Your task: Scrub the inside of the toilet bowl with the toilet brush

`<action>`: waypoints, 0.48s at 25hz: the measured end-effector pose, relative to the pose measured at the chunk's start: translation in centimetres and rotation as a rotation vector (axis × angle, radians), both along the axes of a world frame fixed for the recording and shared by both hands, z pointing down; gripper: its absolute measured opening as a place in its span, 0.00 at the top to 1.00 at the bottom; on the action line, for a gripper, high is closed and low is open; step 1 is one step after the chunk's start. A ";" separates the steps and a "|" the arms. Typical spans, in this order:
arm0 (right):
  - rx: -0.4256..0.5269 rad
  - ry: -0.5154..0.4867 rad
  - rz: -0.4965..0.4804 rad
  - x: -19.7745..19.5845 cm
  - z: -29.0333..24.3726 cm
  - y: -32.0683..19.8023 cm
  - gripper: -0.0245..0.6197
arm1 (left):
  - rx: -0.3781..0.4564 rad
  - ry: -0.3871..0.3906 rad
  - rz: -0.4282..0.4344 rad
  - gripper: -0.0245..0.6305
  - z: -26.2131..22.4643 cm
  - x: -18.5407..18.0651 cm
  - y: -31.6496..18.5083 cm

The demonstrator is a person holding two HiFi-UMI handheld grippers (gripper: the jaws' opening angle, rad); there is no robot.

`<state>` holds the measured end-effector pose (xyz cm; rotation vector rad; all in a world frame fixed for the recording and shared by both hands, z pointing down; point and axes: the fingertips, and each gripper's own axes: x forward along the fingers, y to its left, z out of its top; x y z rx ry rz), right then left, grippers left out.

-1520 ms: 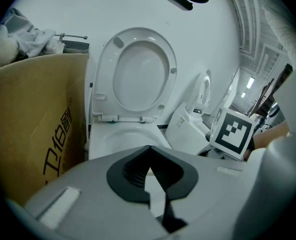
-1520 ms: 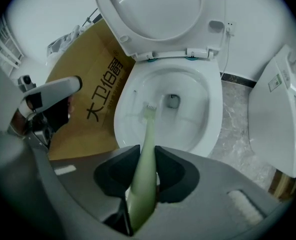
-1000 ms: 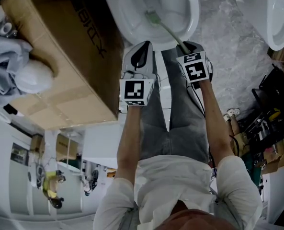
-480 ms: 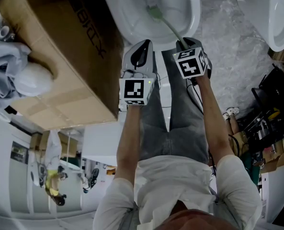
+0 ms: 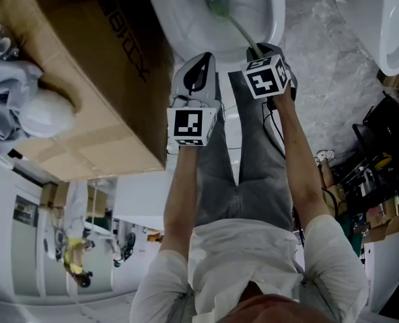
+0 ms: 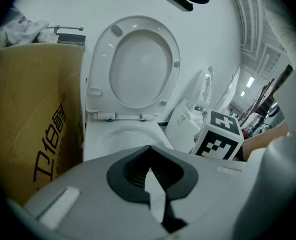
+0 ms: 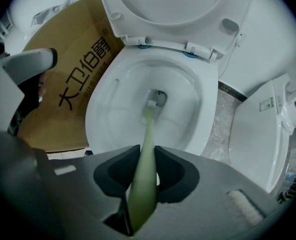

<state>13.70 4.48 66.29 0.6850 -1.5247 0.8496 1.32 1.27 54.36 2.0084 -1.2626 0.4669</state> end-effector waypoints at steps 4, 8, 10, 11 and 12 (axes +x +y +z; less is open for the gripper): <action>0.004 0.008 -0.013 -0.3 0.7 -1.0 0.81 | -0.003 -0.002 -0.008 0.94 0.3 -0.3 -0.3; 0.006 0.008 -0.014 -0.5 1.4 -2.0 0.81 | -0.001 -0.002 -0.011 0.94 0.4 -0.3 -0.7; 0.010 0.010 -0.020 -0.6 1.8 -2.6 0.81 | 0.001 -0.002 -0.010 0.94 0.4 -0.3 -0.9; 0.013 0.012 -0.022 -0.7 2.0 -3.0 0.81 | 0.002 -0.002 -0.010 0.94 0.4 -0.2 -1.0; 0.016 0.012 -0.024 -0.8 2.2 -3.3 0.81 | 0.002 -0.002 -0.010 0.94 0.4 -0.3 -1.1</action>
